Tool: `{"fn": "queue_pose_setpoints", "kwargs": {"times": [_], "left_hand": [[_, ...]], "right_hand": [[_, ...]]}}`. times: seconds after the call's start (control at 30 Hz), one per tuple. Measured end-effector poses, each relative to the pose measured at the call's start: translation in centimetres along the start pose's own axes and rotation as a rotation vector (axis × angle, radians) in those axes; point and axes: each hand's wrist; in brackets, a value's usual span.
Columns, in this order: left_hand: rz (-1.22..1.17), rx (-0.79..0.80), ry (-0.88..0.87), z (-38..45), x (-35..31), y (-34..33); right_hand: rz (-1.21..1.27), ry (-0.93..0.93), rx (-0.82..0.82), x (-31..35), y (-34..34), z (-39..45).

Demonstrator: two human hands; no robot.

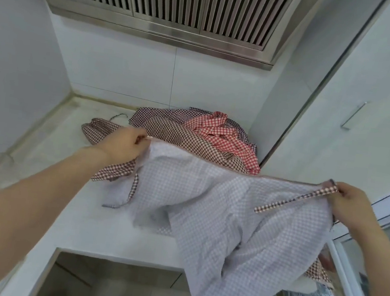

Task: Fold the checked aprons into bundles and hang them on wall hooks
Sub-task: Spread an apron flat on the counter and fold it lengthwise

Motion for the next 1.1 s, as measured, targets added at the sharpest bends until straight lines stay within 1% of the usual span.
{"fn": "queue_pose_setpoints", "kwargs": {"times": [0.07, 0.13, 0.2, 0.23, 0.27, 0.3, 0.33, 0.37, 0.4, 0.47, 0.5, 0.53, 0.63, 0.67, 0.73, 0.77, 0.8, 0.9, 0.97, 1.03, 1.1], "left_hand": [[-0.095, -0.161, -0.022, -0.3, -1.7, 0.1], [-0.141, -0.326, -0.005, -0.4, -2.7, 0.3], [-0.198, -0.442, 0.100, -0.7, -3.3, 0.6], [-0.218, -0.459, 0.180, -0.9, -3.5, 0.7], [-0.251, -0.428, 0.261, -0.9, -3.5, 0.5], [-0.297, -0.343, 0.356, -0.8, -3.5, 0.1], [-0.362, -0.222, 0.459, -0.5, -3.1, -0.7], [-0.440, -0.063, 0.557, -0.8, -3.0, -1.5], [-0.530, 0.110, 0.616, -1.0, -2.8, -2.6], [-0.621, 0.367, 0.613, -2.0, -3.4, -4.6], [-0.623, 0.445, 0.564, -3.0, -4.4, -5.3], [-0.618, 0.486, 0.496, -3.8, -5.5, -6.1], [-0.613, 0.475, 0.298, -5.8, -7.8, -8.9], [-0.626, 0.450, 0.245, -6.6, -8.5, -9.4], [-0.614, 0.336, 0.190, -8.2, -9.5, -10.0], [-0.635, 0.298, 0.182, -8.7, -9.6, -10.2], [-0.663, 0.294, 0.177, -9.2, -9.6, -10.3], [-0.737, 0.362, 0.159, -10.2, -9.5, -10.1], [-0.795, 0.355, 0.217, -10.5, -9.6, -10.1], [-0.869, 0.380, 0.293, -11.0, -10.1, -10.4], [-0.815, 0.414, 0.327, -11.4, -10.5, -11.0]], "right_hand": [[0.050, -0.033, 0.052, 0.0, -0.9, 0.0], [0.166, -0.081, 0.058, 0.3, -1.9, 0.0], [0.325, -0.141, 0.019, 0.7, -2.6, 0.0], [0.423, -0.172, -0.021, 0.9, -3.0, -0.1], [0.528, -0.199, -0.072, 1.3, -3.4, -0.5], [0.627, -0.214, -0.123, 1.8, -3.9, -0.9], [0.709, -0.215, -0.152, 2.6, -4.6, -1.5], [0.779, -0.206, -0.140, 3.6, -5.5, -2.2], [0.834, -0.198, -0.095, 4.8, -6.6, -3.1], [0.888, -0.224, 0.042, 6.8, -9.2, -4.9], [0.895, -0.248, 0.112, 7.6, -10.5, -5.9], [0.897, -0.268, 0.168, 8.3, -11.7, -6.9], [0.940, -0.280, 0.249, 9.6, -14.4, -9.4], [0.963, -0.280, 0.291, 9.8, -15.0, -10.1], [0.974, -0.247, 0.365, 9.5, -15.4, -11.2], [0.954, -0.216, 0.395, 9.2, -15.5, -11.4], [0.910, -0.174, 0.418, 8.7, -15.4, -11.5], [0.722, -0.053, 0.459, 7.2, -14.8, -12.1], [0.670, -0.033, 0.470, 6.3, -14.6, -12.5], [0.673, -0.018, 0.495, 6.1, -14.4, -13.3], [0.675, 0.032, 0.521, 6.2, -14.6, -14.0]]}}
Point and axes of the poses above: each hand's wrist, its own z-axis towards the middle knuckle, its own y-axis out of the back of the hand, x = y × z, and after that the axes turned 10 degrees about y, right-handed
